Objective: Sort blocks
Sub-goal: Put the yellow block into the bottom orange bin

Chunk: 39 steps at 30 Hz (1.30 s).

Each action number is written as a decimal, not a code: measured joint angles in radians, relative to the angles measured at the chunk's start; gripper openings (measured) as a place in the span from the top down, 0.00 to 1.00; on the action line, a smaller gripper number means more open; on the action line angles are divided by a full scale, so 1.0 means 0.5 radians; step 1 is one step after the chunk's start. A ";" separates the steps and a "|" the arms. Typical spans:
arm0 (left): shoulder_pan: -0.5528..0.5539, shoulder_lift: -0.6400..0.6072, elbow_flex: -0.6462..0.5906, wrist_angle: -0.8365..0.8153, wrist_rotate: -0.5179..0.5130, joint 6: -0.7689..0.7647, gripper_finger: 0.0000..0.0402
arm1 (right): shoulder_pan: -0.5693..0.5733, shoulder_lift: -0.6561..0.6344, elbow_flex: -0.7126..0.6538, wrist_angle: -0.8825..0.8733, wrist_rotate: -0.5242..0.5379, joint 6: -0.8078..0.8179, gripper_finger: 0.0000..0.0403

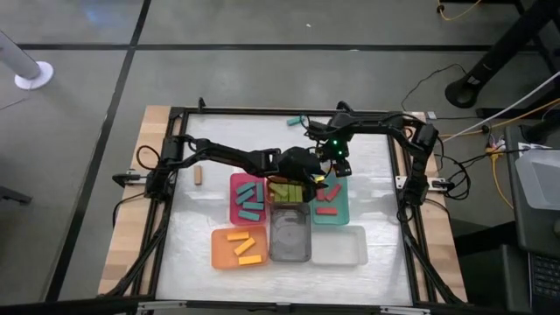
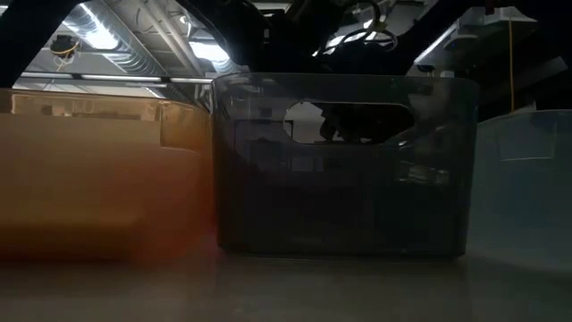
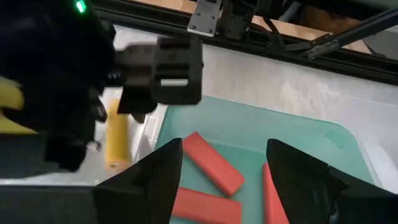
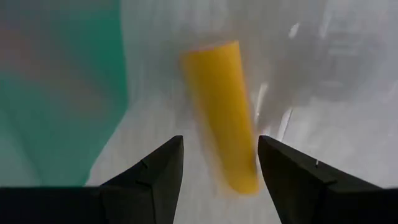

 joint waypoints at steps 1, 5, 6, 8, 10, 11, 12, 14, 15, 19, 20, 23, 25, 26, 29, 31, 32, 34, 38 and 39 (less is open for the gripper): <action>0.000 0.000 0.000 0.000 0.000 -0.004 0.45 | 0.002 -0.001 -0.035 0.057 0.000 0.001 0.49; 0.000 -0.009 0.000 -0.002 0.000 -0.005 0.45 | 0.026 -0.009 -0.126 0.229 0.096 0.072 0.49; 0.000 -0.014 -0.001 -0.002 0.000 -0.006 0.45 | 0.026 -0.009 -0.134 0.243 0.103 0.097 0.49; 0.001 -0.058 -0.002 -0.033 -0.001 -0.002 0.45 | 0.022 -0.011 -0.140 0.256 0.096 0.119 0.51; 0.010 -0.125 -0.002 -0.071 0.000 0.006 0.45 | 0.020 -0.010 -0.140 0.263 0.082 0.148 0.55; 0.015 -0.163 -0.002 -0.103 0.001 0.006 0.45 | 0.021 -0.011 -0.138 0.265 0.083 0.154 0.58; 0.024 -0.216 -0.002 -0.149 0.002 0.008 0.45 | 0.020 -0.011 -0.138 0.269 0.082 0.157 0.62; 0.047 -0.309 -0.002 -0.237 0.003 0.011 0.45 | 0.020 -0.011 -0.137 0.272 0.067 0.159 0.70; 0.064 -0.373 -0.001 -0.294 0.002 0.023 0.45 | 0.020 -0.011 -0.137 0.272 0.057 0.163 0.74; 0.159 -0.601 -0.002 -0.565 0.001 0.057 0.45 | 0.020 -0.003 -0.098 0.227 0.053 0.218 0.77; 0.189 -0.665 -0.002 -0.618 0.001 0.047 0.45 | 0.020 0.002 -0.076 0.206 0.051 0.223 0.77; 0.285 -0.839 -0.002 -0.832 -0.001 0.050 0.45 | 0.021 0.004 0.034 0.190 0.051 0.254 0.77; 0.348 -0.946 -0.002 -0.972 -0.002 0.057 0.45 | 0.021 -0.001 0.125 0.145 0.051 0.305 0.76; 0.381 -1.006 -0.002 -1.062 -0.005 0.057 0.45 | 0.021 -0.001 0.175 0.113 0.051 0.319 0.75; 0.474 -1.168 -0.002 -1.332 -0.009 0.056 0.45 | 0.022 -0.001 0.359 0.077 0.051 0.330 0.72; 0.543 -1.280 -0.002 -1.522 -0.019 0.049 0.45 | 0.038 -0.001 0.492 0.028 0.053 0.354 0.72; 0.582 -1.326 -0.002 -1.604 -0.025 0.049 0.45 | 0.043 -0.001 0.565 0.006 0.052 0.365 0.73; 0.660 -1.433 -0.002 -1.757 -0.039 0.049 0.45 | 0.076 -0.002 0.713 0.001 0.024 0.403 0.74; 0.815 -1.594 -0.002 -2.000 -0.056 0.137 0.45 | 0.202 -0.004 0.972 0.047 -0.142 0.534 0.74; 0.854 -1.627 -0.002 -2.040 -0.060 0.163 0.45 | 0.245 -0.005 1.019 0.093 -0.187 0.572 0.73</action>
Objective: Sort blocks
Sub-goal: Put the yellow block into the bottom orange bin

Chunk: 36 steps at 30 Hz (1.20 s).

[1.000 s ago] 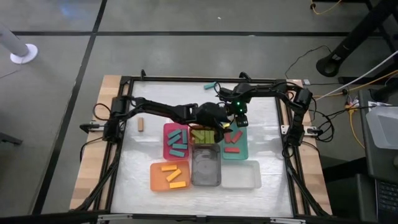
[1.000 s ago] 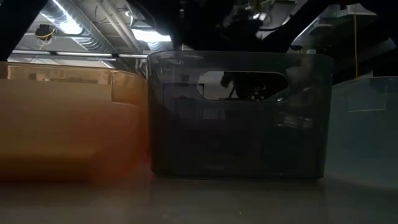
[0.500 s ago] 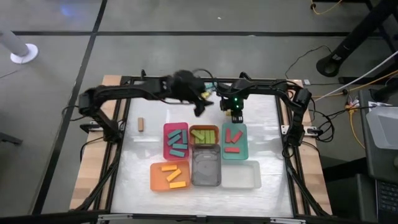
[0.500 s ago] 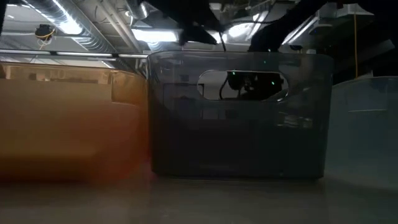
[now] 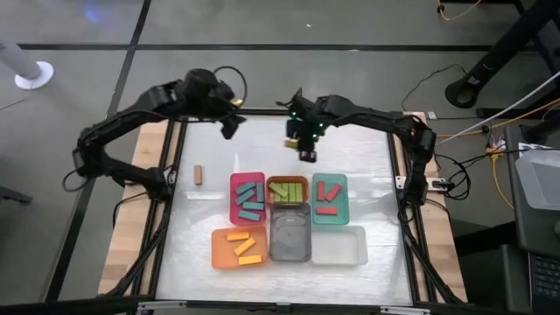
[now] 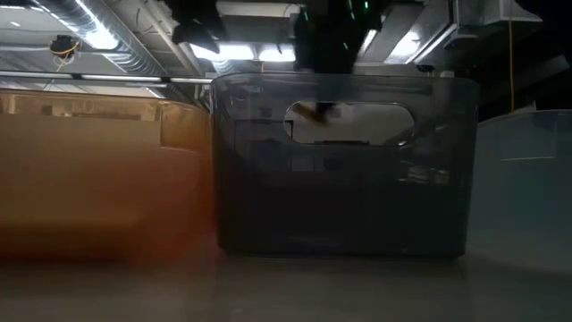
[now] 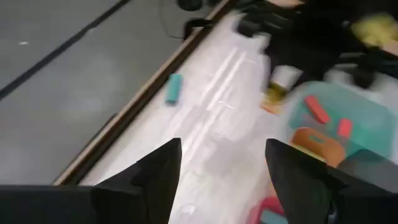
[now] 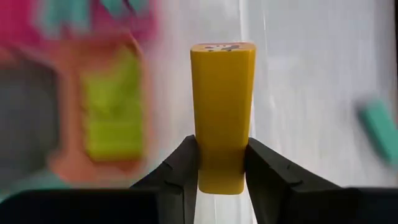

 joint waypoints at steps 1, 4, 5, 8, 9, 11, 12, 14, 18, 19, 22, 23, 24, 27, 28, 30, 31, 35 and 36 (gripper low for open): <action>0.038 -0.028 0.000 -0.030 -0.004 0.010 0.45 | 0.048 -0.001 0.044 0.056 -0.039 0.041 0.73; 0.139 -0.087 0.000 -0.099 -0.007 0.051 0.45 | 0.209 -0.001 0.126 0.274 -0.121 0.128 0.72; 0.164 -0.097 0.000 -0.105 -0.009 0.058 0.45 | 0.269 -0.001 0.134 0.373 -0.135 0.152 0.72; 0.220 -0.108 0.000 -0.106 -0.013 0.102 0.45 | 0.456 -0.001 0.137 0.640 -0.138 0.171 0.72; 0.229 -0.108 0.000 -0.106 -0.013 0.115 0.45 | 0.522 0.002 0.137 0.723 -0.138 0.170 0.72; 0.234 -0.102 0.000 -0.111 -0.011 0.144 0.45 | 0.640 0.013 0.138 0.888 -0.135 0.171 0.72; 0.234 -0.095 0.000 -0.116 -0.009 0.154 0.45 | 0.696 0.017 0.138 0.940 -0.134 0.170 0.72; 0.234 -0.080 0.000 -0.145 -0.008 0.167 0.45 | 0.801 0.046 0.138 1.076 -0.128 0.170 0.72; 0.234 -0.049 -0.001 -0.168 -0.008 0.152 0.45 | 0.963 0.106 0.142 1.251 -0.060 0.197 0.72; 0.235 -0.044 -0.001 -0.180 -0.009 0.132 0.45 | 0.984 0.116 0.141 1.254 -0.051 0.219 0.72; 0.236 -0.023 -0.001 -0.226 -0.011 0.019 0.45 | 1.012 0.190 0.140 1.339 -0.078 0.339 0.72; 0.236 -0.016 -0.003 -0.264 -0.016 -0.044 0.45 | 1.012 0.215 0.139 1.334 -0.106 0.383 0.72; 0.236 -0.009 -0.003 -0.298 -0.025 -0.114 0.45 | 1.015 0.242 0.138 1.368 -0.149 0.437 0.72; 0.236 0.002 -0.002 -0.458 -0.031 -0.333 0.45 | 1.020 0.325 0.138 1.484 -0.270 0.575 0.72; 0.236 0.003 -0.002 -0.519 -0.031 -0.393 0.45 | 1.024 0.360 0.138 1.520 -0.303 0.600 0.72; 0.236 0.006 -0.002 -0.681 -0.031 -0.491 0.45 | 1.042 0.424 0.140 1.576 -0.342 0.641 0.72; 0.236 0.006 -0.002 -0.771 -0.031 -0.529 0.45 | 1.051 0.456 0.137 1.561 -0.361 0.643 0.72; 0.225 0.006 -0.006 -1.142 -0.031 -0.569 0.45 | 1.108 0.566 0.137 1.559 -0.436 0.648 0.71; 0.224 0.001 -0.019 -1.204 -0.031 -0.569 0.45 | 1.121 0.587 0.137 1.566 -0.447 0.647 0.71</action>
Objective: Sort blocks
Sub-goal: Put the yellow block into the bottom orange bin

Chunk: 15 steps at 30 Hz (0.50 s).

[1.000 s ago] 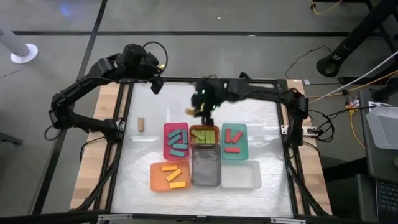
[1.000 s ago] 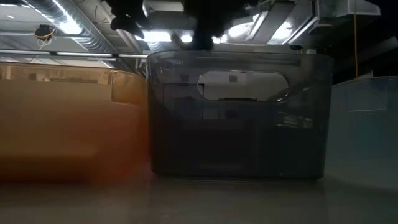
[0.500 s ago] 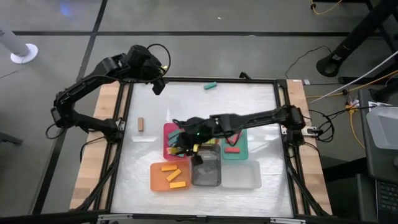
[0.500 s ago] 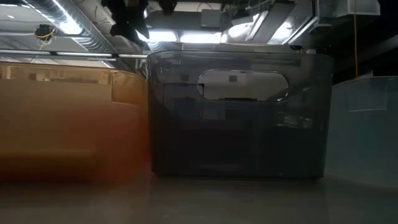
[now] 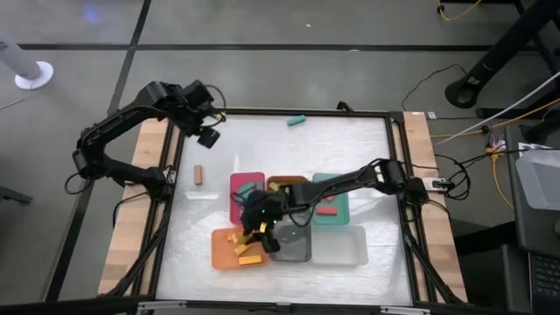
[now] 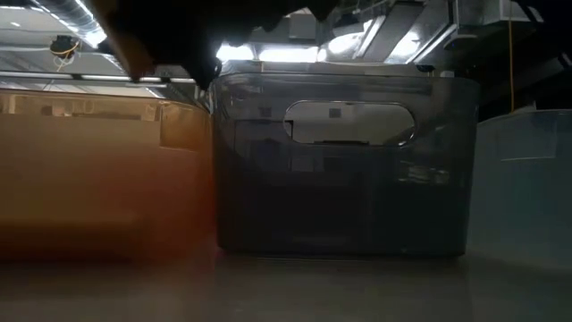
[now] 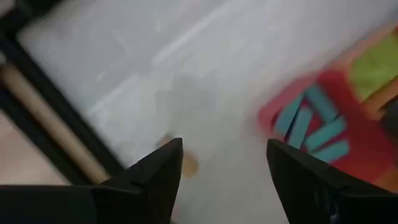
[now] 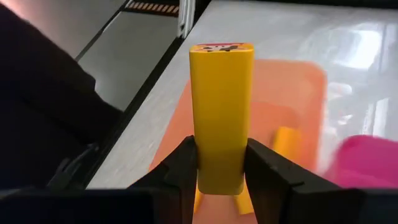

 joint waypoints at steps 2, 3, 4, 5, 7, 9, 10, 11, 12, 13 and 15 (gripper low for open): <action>-0.002 -0.004 -0.041 -0.114 -0.009 0.000 0.45 | 0.022 0.030 0.000 0.000 -0.001 -0.005 0.71; -0.003 -0.007 -0.065 -0.148 -0.014 -0.004 0.45 | 0.029 0.042 0.000 -0.001 -0.001 -0.002 0.71; -0.009 -0.007 -0.095 -0.158 -0.023 -0.027 0.45 | 0.031 0.048 0.000 0.003 -0.001 0.016 0.71; -0.013 -0.010 -0.132 -0.165 -0.029 -0.070 0.45 | 0.032 0.050 0.000 0.002 -0.001 0.034 0.71; -0.025 -0.018 -0.217 -0.164 -0.031 -0.151 0.45 | 0.026 0.050 0.000 0.012 0.000 0.068 0.71; -0.037 -0.018 -0.324 -0.149 -0.031 -0.226 0.45 | 0.022 0.049 0.001 0.013 0.006 0.092 0.71; -0.041 -0.018 -0.386 -0.126 -0.031 -0.257 0.45 | 0.022 0.050 0.001 0.011 0.008 0.094 0.71; -0.048 -0.018 -0.446 -0.100 -0.031 -0.270 0.45 | 0.020 0.050 0.001 0.008 0.010 0.094 0.71; -0.050 -0.018 -0.514 -0.065 -0.030 -0.279 0.45 | 0.020 0.050 0.001 0.008 0.010 0.094 0.71; -0.050 -0.018 -0.577 -0.043 -0.030 -0.289 0.45 | 0.014 0.050 0.001 0.008 0.009 0.094 0.71; -0.050 -0.018 -0.705 0.023 -0.030 -0.331 0.45 | 0.012 0.050 0.001 0.005 0.008 0.095 0.69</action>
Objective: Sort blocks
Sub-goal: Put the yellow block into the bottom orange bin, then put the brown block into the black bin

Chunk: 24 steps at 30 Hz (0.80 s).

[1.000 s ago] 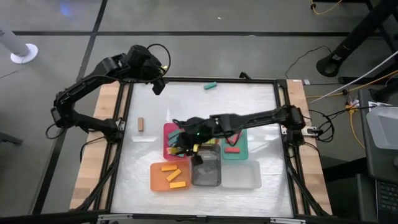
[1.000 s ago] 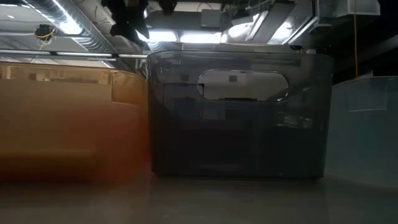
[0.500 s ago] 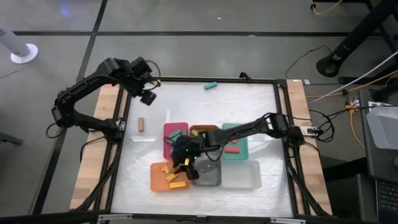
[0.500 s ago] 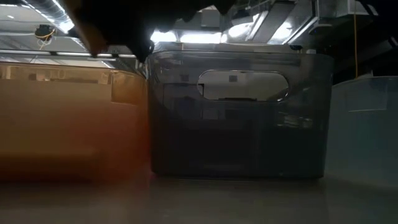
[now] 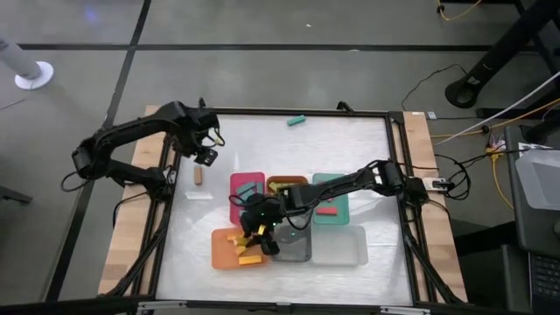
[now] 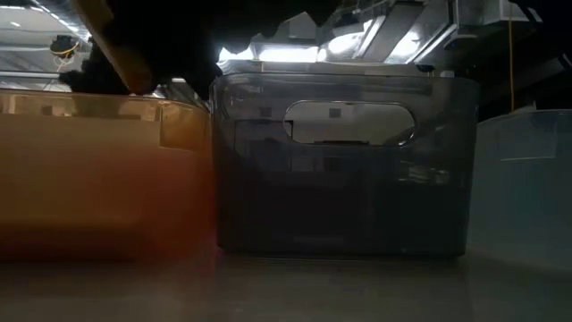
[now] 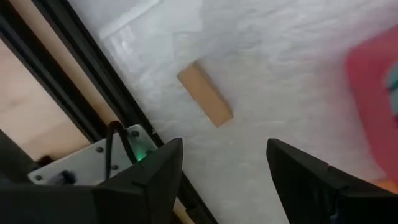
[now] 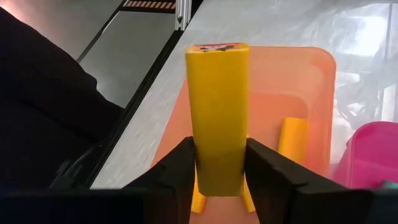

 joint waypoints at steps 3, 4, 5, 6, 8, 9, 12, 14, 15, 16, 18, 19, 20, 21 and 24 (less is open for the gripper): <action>0.000 0.001 -0.186 0.145 -0.001 -0.088 0.45 | -0.001 0.000 0.000 -0.003 0.001 0.000 0.63; 0.000 0.001 -0.242 0.194 -0.001 -0.100 0.45 | -0.001 0.000 0.000 -0.003 0.007 0.000 0.60; 0.000 0.001 -0.298 0.247 -0.001 -0.115 0.45 | 0.002 0.000 0.000 -0.002 0.028 -0.002 0.58; 0.000 0.001 -0.353 0.299 -0.001 -0.137 0.45 | 0.002 0.000 0.000 -0.003 0.050 -0.009 0.56; 0.000 0.001 -0.453 0.390 -0.001 -0.204 0.45 | 0.002 -0.001 0.000 -0.002 0.094 -0.042 0.53; 0.000 0.001 -0.498 0.432 -0.001 -0.234 0.45 | 0.002 -0.001 0.000 -0.001 0.104 -0.069 0.51; 0.000 0.001 -0.628 0.578 0.000 -0.289 0.45 | 0.002 -0.001 0.000 -0.002 0.106 -0.110 0.49; 0.001 0.001 -0.704 0.662 0.000 -0.319 0.45 | -0.002 -0.011 0.000 -0.016 0.106 -0.116 0.49; 0.001 0.001 -0.740 0.705 -0.001 -0.340 0.45 | -0.010 -0.020 0.000 -0.042 0.112 -0.122 0.49; 0.001 0.001 -0.774 0.751 -0.001 -0.357 0.45 | -0.012 -0.029 0.001 -0.050 0.115 -0.127 0.49; 0.002 0.001 -0.836 0.832 -0.002 -0.395 0.45 | -0.028 -0.055 0.025 -0.154 0.121 -0.131 0.49; 0.002 0.002 -0.865 0.860 -0.006 -0.416 0.45 | -0.040 -0.058 0.056 -0.219 0.127 -0.132 0.49; 0.002 0.003 -0.895 0.901 -0.010 -0.440 0.45 | -0.056 -0.061 0.096 -0.302 0.141 -0.133 0.49; 0.002 0.005 -0.923 0.946 -0.014 -0.465 0.45 | -0.071 -0.065 0.136 -0.403 0.150 -0.133 0.49; 0.002 0.006 -1.013 1.080 -0.023 -0.532 0.45 | -0.136 -0.065 0.313 -0.717 0.196 -0.152 0.49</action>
